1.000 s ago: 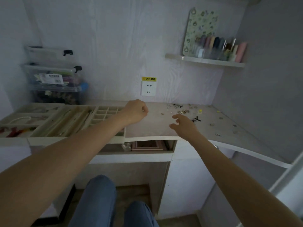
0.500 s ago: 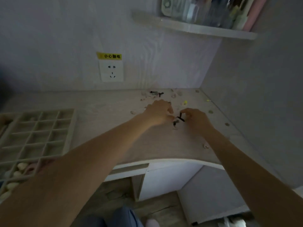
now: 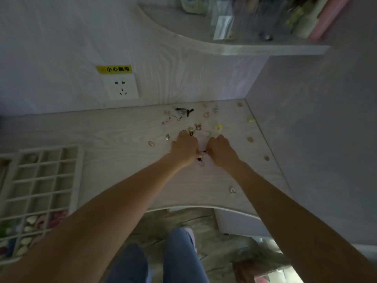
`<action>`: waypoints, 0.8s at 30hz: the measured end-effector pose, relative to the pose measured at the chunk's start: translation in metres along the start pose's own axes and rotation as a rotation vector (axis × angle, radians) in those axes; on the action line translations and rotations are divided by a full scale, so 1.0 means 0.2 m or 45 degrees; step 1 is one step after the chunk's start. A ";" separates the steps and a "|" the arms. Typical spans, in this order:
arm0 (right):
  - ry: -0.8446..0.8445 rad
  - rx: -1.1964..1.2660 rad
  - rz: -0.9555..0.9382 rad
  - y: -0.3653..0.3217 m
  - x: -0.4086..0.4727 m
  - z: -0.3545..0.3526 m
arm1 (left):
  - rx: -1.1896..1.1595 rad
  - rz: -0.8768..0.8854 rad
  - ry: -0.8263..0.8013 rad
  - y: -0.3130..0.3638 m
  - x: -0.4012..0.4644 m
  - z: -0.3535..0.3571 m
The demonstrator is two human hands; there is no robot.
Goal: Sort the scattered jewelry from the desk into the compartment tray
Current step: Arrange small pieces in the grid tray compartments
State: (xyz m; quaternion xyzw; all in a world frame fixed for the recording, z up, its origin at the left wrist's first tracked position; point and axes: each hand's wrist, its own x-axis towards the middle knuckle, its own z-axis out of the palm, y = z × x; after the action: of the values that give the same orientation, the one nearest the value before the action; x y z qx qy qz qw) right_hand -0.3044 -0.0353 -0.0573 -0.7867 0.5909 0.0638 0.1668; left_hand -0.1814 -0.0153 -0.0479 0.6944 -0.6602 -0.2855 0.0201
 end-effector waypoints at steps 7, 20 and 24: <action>-0.070 0.522 -0.146 -0.02 -0.03 -0.16 | -0.619 0.004 0.109 -0.04 -0.12 -0.16; -0.264 1.401 -0.250 -0.46 -0.12 -0.51 | -1.363 -0.189 0.358 -0.34 -0.57 -0.58; -0.394 1.383 -0.344 -0.70 -0.14 -0.50 | -1.277 -0.264 0.502 -0.52 -0.74 -0.64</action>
State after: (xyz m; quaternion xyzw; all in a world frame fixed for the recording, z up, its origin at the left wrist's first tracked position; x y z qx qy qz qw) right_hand -0.1891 -0.0087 0.0707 -0.6384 0.4019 -0.1561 0.6376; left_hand -0.0274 0.0910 0.0718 0.7015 -0.3551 -0.4301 0.4436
